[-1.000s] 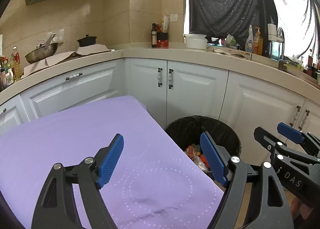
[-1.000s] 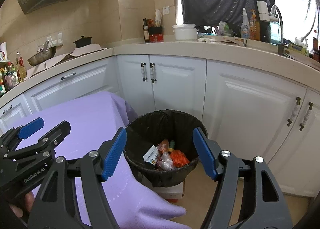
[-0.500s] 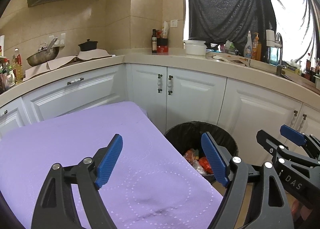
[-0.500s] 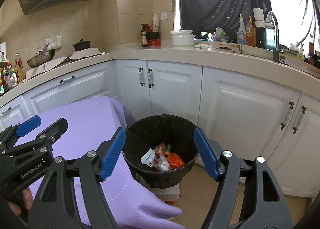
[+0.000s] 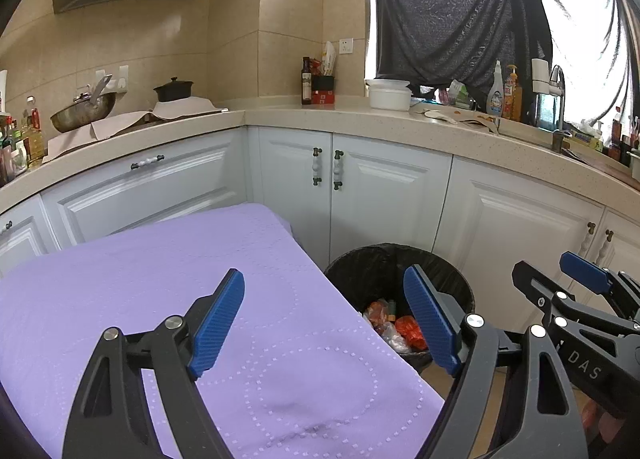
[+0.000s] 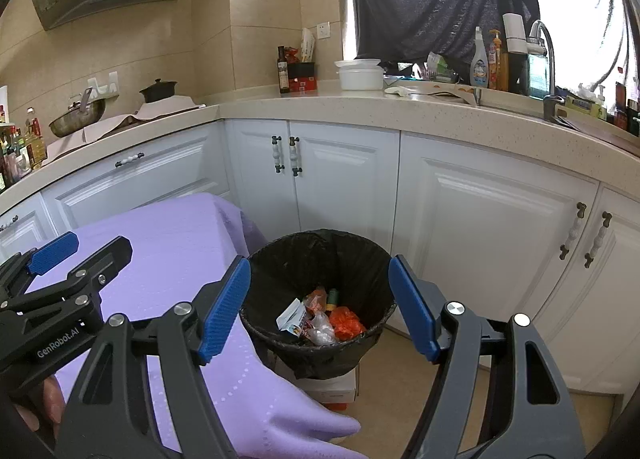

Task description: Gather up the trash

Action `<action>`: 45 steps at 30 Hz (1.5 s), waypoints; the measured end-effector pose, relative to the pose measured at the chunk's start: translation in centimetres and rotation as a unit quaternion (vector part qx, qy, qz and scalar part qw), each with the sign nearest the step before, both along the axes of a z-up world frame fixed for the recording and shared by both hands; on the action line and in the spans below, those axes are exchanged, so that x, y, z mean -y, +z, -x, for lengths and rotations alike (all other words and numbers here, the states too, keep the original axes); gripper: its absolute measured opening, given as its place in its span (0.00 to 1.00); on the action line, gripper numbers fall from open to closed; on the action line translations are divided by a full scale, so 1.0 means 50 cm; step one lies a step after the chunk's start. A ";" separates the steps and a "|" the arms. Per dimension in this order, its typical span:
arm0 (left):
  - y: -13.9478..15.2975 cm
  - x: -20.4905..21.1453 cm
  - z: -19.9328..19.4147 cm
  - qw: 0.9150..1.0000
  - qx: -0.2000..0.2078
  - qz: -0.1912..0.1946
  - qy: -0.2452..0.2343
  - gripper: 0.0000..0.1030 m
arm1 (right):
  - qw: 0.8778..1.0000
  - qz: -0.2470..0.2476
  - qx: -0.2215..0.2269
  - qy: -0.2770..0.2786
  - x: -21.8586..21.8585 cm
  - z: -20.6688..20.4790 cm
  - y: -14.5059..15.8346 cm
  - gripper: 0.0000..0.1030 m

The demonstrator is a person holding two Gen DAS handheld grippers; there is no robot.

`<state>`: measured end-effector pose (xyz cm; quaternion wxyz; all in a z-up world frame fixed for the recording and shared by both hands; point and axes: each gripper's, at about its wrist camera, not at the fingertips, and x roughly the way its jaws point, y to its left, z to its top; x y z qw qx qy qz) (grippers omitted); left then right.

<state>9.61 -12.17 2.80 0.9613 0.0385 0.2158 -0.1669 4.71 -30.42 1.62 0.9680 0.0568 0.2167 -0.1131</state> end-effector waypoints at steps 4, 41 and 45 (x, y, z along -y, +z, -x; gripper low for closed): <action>0.000 0.001 -0.002 1.000 -0.001 0.000 0.000 0.77 | 1.000 0.000 0.000 0.000 0.000 0.000 0.000 0.68; -0.002 0.008 -0.005 1.000 0.003 -0.003 0.009 0.80 | 1.000 0.002 0.001 -0.004 0.020 -0.001 -0.001 0.68; -0.002 0.006 -0.004 1.000 0.003 0.002 0.009 0.80 | 1.000 0.003 0.000 -0.004 0.022 -0.001 -0.001 0.68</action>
